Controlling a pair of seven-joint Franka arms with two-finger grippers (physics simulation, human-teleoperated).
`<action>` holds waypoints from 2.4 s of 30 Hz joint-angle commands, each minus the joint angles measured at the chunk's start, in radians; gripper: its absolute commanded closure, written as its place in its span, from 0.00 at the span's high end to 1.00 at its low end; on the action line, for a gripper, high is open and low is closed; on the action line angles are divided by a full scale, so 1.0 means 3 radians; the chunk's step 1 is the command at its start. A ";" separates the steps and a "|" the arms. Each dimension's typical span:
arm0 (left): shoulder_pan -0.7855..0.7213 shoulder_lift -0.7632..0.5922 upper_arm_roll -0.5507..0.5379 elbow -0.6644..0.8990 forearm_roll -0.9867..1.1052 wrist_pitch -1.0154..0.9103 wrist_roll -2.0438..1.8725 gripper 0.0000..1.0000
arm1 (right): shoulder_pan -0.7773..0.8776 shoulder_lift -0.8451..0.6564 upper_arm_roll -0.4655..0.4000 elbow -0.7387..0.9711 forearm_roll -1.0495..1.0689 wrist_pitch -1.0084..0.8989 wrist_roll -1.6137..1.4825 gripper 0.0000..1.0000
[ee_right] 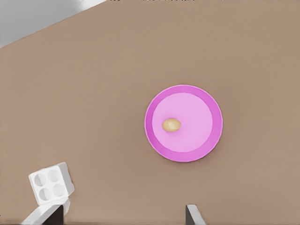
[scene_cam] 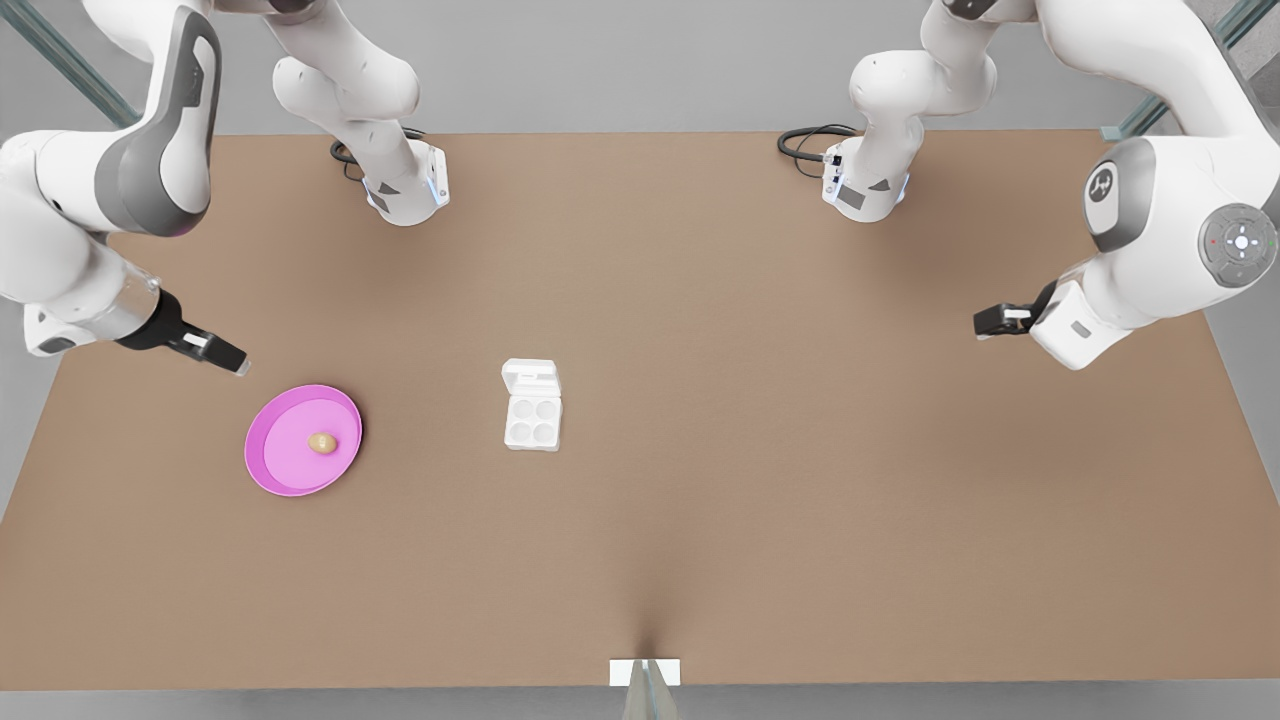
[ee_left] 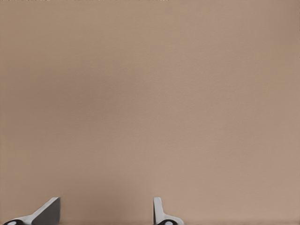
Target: Pack egg into the box and close the box lid
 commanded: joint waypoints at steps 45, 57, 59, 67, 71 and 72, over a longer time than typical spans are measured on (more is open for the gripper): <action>0.0005 0.0026 -0.0005 -0.0021 -0.0002 -0.0303 0.0003 1.00 | -0.1206 0.1791 0.0173 -0.1730 0.4736 0.1835 -0.9227 1.00; 0.0005 0.0026 -0.0005 -0.0021 -0.0002 -0.0303 0.0008 1.00 | -0.1185 0.1867 0.0178 -0.1648 0.4772 0.1824 -0.9406 0.72; 0.0005 0.0026 -0.0005 -0.0021 -0.0002 -0.0303 0.0008 1.00 | -0.1185 0.1872 0.0178 -0.1659 0.4772 0.1830 -0.9416 0.67; 0.0005 0.0010 -0.0010 -0.0021 -0.0007 -0.0333 -0.0002 1.00 | -0.1201 0.1857 0.0178 -0.1659 0.4761 0.1824 -0.9411 0.41; 0.0005 0.0015 -0.0015 -0.0021 -0.0012 -0.0328 -0.0007 1.00 | -0.1201 0.1862 0.0178 -0.1664 0.4736 0.1824 -0.9421 0.41; 0.0005 0.0010 -0.0015 -0.0021 -0.0012 -0.0328 -0.0007 1.00 | -0.1201 0.1867 0.0178 -0.1669 0.4736 0.1824 -0.9462 0.41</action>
